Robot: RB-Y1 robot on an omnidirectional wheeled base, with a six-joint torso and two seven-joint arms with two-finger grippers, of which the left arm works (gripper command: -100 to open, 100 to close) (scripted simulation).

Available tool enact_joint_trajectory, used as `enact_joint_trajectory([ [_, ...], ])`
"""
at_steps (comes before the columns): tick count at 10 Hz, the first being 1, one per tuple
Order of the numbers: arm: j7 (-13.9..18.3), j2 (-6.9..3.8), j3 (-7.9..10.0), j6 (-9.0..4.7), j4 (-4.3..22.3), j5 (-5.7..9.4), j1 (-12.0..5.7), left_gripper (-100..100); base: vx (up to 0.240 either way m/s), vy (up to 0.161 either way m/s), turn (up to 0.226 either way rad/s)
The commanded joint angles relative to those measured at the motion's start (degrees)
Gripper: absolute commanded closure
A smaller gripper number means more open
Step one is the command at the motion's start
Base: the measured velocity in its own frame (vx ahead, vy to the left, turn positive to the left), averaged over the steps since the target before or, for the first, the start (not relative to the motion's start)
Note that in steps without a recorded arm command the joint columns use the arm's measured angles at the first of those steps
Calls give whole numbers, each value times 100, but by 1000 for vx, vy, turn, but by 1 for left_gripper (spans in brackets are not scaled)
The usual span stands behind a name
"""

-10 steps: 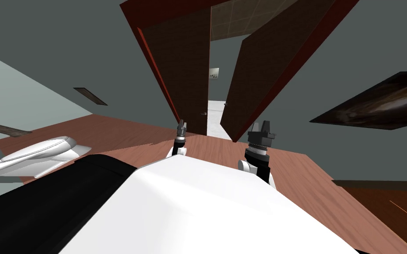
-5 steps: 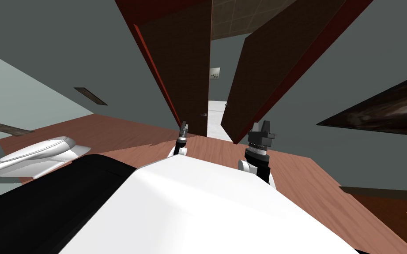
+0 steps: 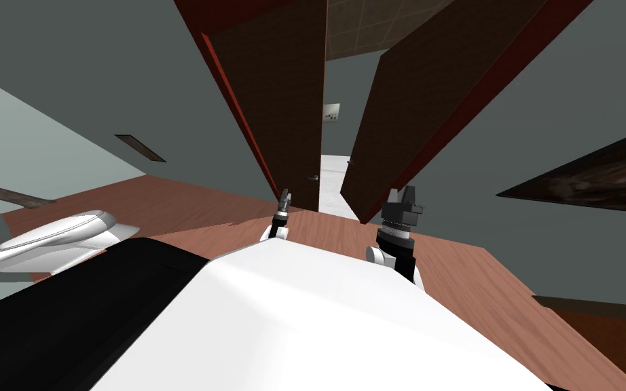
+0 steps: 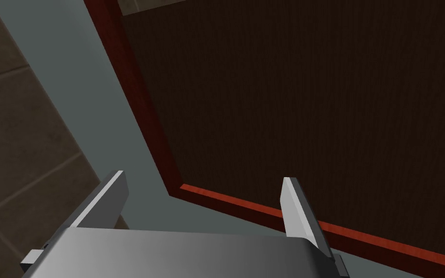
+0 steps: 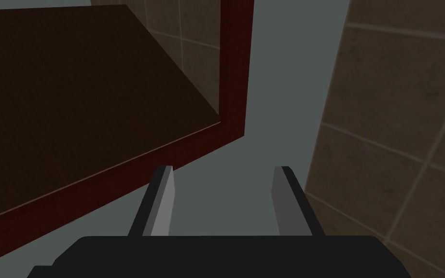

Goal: Push the door open

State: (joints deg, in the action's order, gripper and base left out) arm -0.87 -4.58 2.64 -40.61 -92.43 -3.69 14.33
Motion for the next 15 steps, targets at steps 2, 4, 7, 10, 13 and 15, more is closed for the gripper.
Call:
enact_joint_trajectory([
  [2,90,-4,21,-41,407,-99,-165,-100,85,5,26],
  [4,171,-14,44,-73,726,-174,-297,-100,99,-2,28],
  [7,292,-22,79,-121,1218,-286,-495,-100,107,-9,27],
  [10,413,-24,114,-169,1704,-399,-692,-100,98,0,23],
  [13,531,-16,149,-215,2179,-509,-885,-100,101,-2,25],
  [15,609,-8,171,-246,2494,-581,-1013,-100,101,1,24],
])
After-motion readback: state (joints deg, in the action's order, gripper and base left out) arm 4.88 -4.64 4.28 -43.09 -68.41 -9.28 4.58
